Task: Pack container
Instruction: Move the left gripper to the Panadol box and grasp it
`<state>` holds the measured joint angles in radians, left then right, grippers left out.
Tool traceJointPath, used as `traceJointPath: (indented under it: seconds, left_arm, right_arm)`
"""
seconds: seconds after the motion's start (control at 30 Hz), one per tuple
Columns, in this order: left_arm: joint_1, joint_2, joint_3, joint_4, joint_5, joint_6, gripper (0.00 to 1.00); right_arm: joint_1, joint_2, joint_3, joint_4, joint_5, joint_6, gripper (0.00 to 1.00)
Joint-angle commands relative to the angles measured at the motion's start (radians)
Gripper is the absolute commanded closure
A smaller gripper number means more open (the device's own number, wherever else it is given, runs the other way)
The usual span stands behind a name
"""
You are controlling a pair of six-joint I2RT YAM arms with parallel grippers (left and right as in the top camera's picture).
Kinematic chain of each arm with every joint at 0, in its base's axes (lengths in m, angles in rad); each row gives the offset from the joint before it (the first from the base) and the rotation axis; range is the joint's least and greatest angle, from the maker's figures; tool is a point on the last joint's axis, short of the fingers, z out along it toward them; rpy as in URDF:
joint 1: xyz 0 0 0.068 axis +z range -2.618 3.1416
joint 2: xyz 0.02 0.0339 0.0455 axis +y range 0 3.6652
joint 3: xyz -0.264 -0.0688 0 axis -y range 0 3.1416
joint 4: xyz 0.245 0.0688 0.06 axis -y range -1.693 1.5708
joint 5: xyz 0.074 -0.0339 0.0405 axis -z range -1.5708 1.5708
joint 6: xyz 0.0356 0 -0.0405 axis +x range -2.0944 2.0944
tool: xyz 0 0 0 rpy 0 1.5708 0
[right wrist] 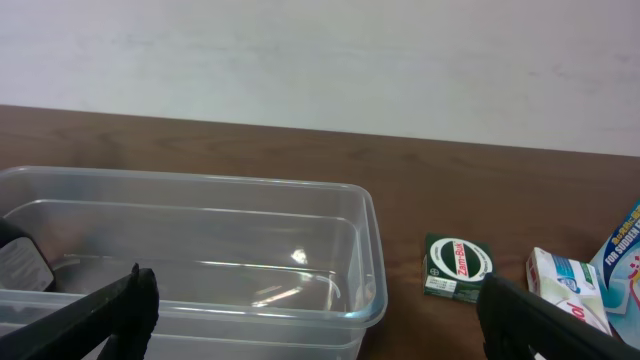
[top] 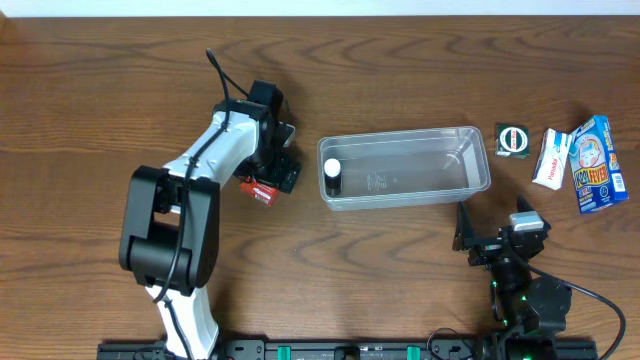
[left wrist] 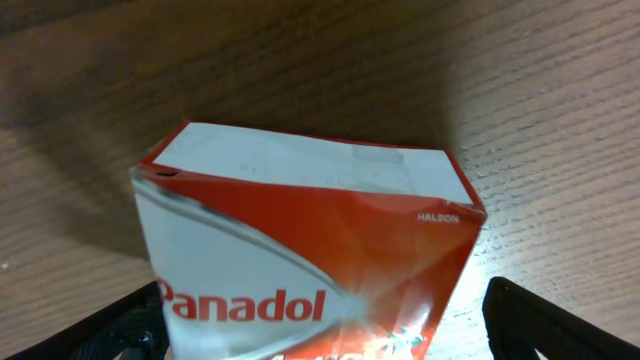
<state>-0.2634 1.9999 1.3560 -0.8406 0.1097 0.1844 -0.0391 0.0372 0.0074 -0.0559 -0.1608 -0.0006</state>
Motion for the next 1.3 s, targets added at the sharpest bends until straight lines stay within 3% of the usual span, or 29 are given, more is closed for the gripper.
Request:
traceJointPath:
  seconds: [0.0, 1.0, 1.27]
  left_arm:
    - [0.005, 0.018, -0.010, -0.003, 0.013, 0.010, 0.02]
    - [0.005, 0.019, -0.030, 0.018, 0.010, 0.010, 0.03]
    - [0.005, 0.019, -0.031, 0.021, 0.010, 0.010, 0.11]
  right_arm:
    - [-0.014, -0.002, -0.002, -0.004, -0.005, 0.000, 0.01]
    - [-0.014, -0.002, -0.002, -0.004, -0.004, 0.000, 0.01]
    - [-0.014, -0.002, -0.002, -0.004, -0.005, 0.000, 0.01]
